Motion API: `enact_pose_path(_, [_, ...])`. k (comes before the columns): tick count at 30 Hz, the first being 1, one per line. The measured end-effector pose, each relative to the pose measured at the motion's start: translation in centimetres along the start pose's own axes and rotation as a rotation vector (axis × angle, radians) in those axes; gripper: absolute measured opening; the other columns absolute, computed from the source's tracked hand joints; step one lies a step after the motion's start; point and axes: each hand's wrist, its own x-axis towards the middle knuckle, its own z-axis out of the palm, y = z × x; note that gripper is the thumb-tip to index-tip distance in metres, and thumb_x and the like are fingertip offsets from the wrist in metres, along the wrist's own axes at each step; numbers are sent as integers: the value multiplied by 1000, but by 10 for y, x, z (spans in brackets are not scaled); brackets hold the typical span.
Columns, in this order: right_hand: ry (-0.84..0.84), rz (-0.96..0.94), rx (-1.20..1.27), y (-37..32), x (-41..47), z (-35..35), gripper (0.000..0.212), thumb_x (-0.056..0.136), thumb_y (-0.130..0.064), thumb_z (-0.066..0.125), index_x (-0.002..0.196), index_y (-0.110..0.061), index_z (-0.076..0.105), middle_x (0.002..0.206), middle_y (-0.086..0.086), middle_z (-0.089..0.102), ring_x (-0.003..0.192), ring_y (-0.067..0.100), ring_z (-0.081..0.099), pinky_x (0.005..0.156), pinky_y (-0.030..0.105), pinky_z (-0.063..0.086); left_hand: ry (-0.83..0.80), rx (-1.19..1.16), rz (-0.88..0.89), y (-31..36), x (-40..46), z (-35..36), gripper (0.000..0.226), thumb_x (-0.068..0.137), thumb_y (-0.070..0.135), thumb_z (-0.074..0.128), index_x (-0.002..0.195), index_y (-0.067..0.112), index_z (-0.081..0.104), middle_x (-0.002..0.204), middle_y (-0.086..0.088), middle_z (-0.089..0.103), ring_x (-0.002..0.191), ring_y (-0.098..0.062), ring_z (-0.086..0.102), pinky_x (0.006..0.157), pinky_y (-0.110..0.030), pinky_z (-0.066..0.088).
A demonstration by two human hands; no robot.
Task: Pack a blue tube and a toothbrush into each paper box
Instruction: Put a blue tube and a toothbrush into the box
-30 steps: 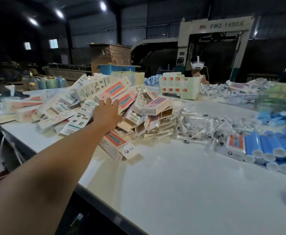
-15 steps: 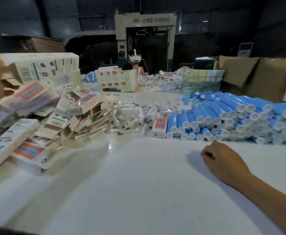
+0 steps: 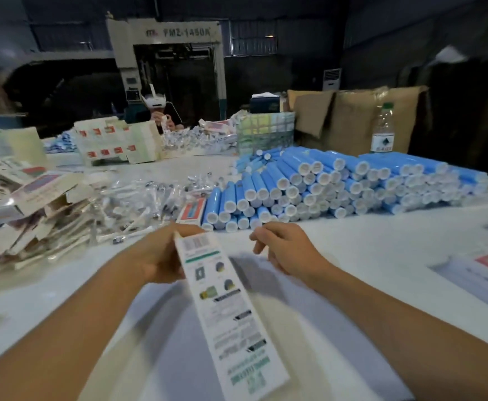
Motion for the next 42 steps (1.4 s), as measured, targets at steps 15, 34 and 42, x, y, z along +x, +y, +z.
enact_pose_path(15, [-214,369,398,-11,0,1,28,90,-28,61,115,-23,52,66,2,68,46,13,52,37,16,28,128,66,12,-13,22,36,50,93,55,44,95,9,64,77,-15,71,61,-26,67,42,-28,49])
enact_pose_path(34, [285,364,302,-6,0,-4,31,90,-34,62,106,-8,55,73,5,58,50,15,49,44,27,37,520,1593,559,-26,15,54,69,87,59,49,139,18,28,132,0,43,114,-22,46,72,-33,31])
enact_pose_path(42, [305,-143,-469,-41,38,3,20,95,-20,49,112,-10,55,80,-4,54,74,17,54,59,28,37,494,1651,593,-36,15,45,55,90,42,47,135,14,33,130,-7,46,116,-28,44,87,-42,36])
